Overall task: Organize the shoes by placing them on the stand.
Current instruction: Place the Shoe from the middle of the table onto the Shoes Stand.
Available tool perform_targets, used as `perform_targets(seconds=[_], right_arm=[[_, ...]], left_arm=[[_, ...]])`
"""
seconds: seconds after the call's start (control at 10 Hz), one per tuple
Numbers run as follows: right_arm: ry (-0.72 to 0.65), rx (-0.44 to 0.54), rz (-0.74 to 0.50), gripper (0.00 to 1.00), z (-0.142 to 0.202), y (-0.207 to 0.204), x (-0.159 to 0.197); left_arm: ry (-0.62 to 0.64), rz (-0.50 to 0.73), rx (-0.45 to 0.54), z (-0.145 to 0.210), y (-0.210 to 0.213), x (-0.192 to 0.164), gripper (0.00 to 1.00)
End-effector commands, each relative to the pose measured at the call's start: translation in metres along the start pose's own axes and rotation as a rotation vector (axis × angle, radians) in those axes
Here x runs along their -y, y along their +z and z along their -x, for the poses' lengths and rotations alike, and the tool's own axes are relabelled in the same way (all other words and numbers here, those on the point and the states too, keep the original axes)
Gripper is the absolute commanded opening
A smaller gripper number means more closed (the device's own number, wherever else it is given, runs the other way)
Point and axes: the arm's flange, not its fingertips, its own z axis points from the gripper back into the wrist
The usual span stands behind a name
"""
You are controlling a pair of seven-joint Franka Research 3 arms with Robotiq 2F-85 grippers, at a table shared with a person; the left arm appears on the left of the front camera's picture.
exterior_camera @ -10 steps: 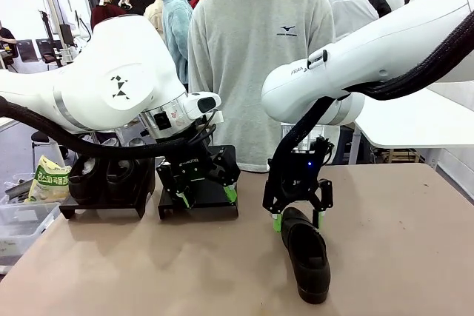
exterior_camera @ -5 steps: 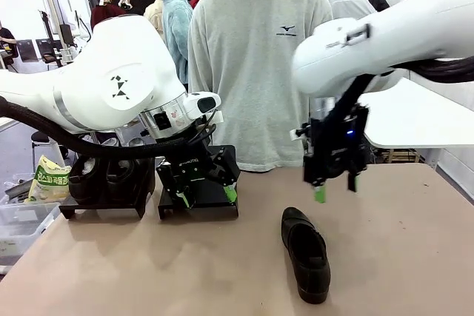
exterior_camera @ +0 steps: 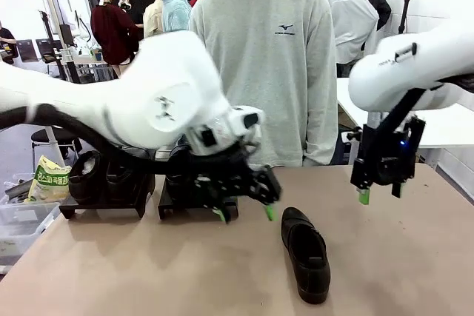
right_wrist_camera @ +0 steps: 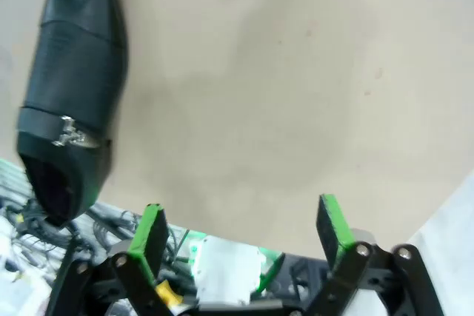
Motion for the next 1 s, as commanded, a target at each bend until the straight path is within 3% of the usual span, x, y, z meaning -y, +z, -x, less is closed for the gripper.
perform_targets(seconds=[0.0, 0.1, 0.2, 0.3, 0.7, 0.9], right_arm=[[-0.008, 0.067, -0.125, 1.00, 0.009, -0.009, 0.018], [0.000, 0.000, 0.000, 1.00, 0.000, 0.000, 0.000], [0.000, 0.000, 0.000, 1.00, 0.000, 0.000, 0.000], [0.000, 0.000, 0.000, 1.00, 0.000, 0.000, 0.000], [0.000, 0.000, 0.000, 1.00, 0.000, 0.000, 0.000], [0.000, 0.000, 0.000, 1.00, 0.000, 0.000, 0.000]], left_arm=[[-0.048, -0.088, -0.019, -0.016, -0.027, 0.034, 1.00], [-0.093, -0.144, -0.012, -0.017, -0.041, 0.048, 1.00], [-0.064, -0.203, 0.029, -0.013, -0.052, 0.062, 1.00], [0.041, -0.265, 0.068, -0.012, -0.064, 0.072, 1.00], [0.264, -0.266, 0.186, -0.031, -0.094, 0.074, 1.00], [0.344, -0.251, 0.162, -0.040, -0.106, 0.074, 1.00]])
